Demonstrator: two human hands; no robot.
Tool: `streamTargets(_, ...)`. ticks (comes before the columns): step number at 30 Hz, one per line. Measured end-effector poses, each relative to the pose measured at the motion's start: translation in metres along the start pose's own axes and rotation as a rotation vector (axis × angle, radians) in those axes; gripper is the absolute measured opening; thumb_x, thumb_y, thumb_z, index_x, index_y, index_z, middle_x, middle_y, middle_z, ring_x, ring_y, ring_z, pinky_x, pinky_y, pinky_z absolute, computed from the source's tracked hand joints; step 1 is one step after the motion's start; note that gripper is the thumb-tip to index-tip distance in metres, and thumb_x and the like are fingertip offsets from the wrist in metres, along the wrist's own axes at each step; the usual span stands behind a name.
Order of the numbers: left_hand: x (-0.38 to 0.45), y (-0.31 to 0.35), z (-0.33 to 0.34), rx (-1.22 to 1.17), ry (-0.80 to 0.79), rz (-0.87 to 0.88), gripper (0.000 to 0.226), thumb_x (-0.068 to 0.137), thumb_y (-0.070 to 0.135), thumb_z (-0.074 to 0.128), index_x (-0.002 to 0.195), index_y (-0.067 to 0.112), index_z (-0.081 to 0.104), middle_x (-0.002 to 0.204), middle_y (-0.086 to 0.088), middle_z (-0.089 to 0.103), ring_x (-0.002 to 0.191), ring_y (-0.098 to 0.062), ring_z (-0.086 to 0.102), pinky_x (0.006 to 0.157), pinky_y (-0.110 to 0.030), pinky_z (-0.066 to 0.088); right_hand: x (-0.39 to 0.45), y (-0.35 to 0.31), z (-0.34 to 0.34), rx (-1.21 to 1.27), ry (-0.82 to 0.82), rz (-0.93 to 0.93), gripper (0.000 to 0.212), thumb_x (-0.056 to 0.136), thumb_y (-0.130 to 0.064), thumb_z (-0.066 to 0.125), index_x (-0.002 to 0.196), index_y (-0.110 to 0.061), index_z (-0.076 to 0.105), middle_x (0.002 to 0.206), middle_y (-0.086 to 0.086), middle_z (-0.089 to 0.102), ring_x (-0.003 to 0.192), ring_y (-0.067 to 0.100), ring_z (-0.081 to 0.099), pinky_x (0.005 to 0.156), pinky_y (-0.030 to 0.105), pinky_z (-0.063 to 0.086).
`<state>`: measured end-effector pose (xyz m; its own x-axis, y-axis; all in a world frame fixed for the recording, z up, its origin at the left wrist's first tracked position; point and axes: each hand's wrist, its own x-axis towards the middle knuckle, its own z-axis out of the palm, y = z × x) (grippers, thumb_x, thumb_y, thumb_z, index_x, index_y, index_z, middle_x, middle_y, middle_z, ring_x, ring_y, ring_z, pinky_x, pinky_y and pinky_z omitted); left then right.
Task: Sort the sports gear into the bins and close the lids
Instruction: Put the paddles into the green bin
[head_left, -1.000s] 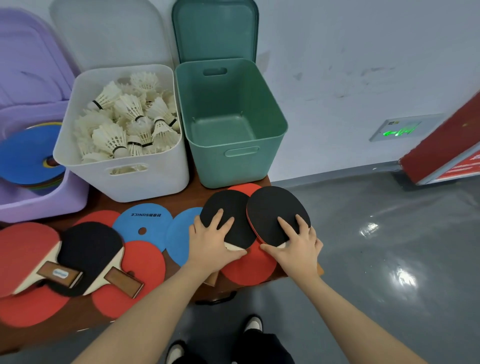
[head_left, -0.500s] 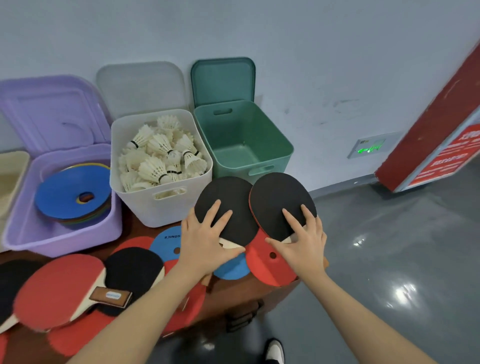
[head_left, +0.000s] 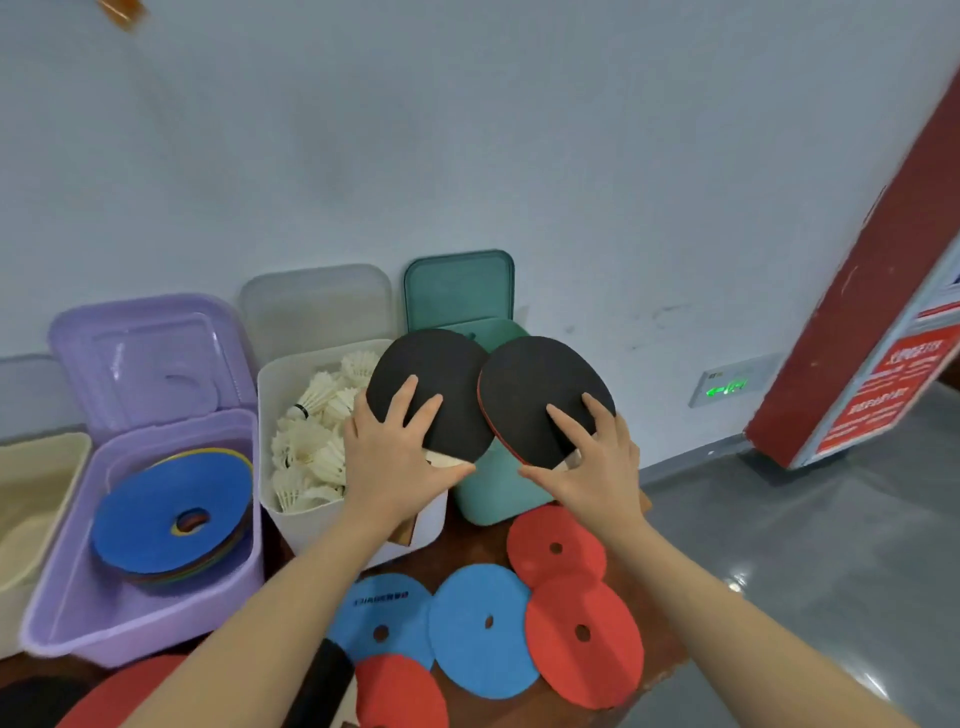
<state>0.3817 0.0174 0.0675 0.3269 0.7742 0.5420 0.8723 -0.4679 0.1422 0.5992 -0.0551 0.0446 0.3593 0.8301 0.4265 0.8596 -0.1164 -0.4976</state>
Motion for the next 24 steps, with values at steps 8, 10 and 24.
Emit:
streamTargets(8,0.078,-0.032,0.015,0.067,-0.065,-0.174,0.090,0.058,0.080,0.053,0.133,0.032,0.048,0.148,0.000,0.034,0.124,-0.044,0.032,0.100,-0.054,0.031,0.107,0.009,0.018,-0.048,-0.081,-0.027,0.078,0.060,-0.063,0.073,0.131,-0.042,0.048,0.148,0.002,0.029,0.131,0.029,0.027,0.104,0.046,0.027)
streamTargets(10,0.094,-0.034,0.022,0.077,-0.082,-0.227,0.090,0.059,0.081,0.056,0.136,0.034,0.044,0.150,0.003,0.030,0.126,-0.043,0.029,0.102,-0.052,0.028,0.127,0.012,0.031,-0.067,-0.156,-0.029,0.078,0.062,-0.066,0.069,0.132,-0.043,0.045,0.149,0.002,0.027,0.131,0.030,0.026,0.105,0.046,0.026)
streamTargets(24,0.163,-0.051,0.085,0.043,-0.153,-0.369,0.095,0.052,0.088,0.043,0.135,0.040,0.042,0.150,0.009,0.028,0.130,-0.037,0.027,0.106,-0.050,0.025,0.199,0.033,0.149,-0.283,-0.635,-0.086,0.088,0.068,-0.080,0.050,0.143,-0.041,0.025,0.155,0.007,0.011,0.137,0.037,0.017,0.108,0.050,0.015)
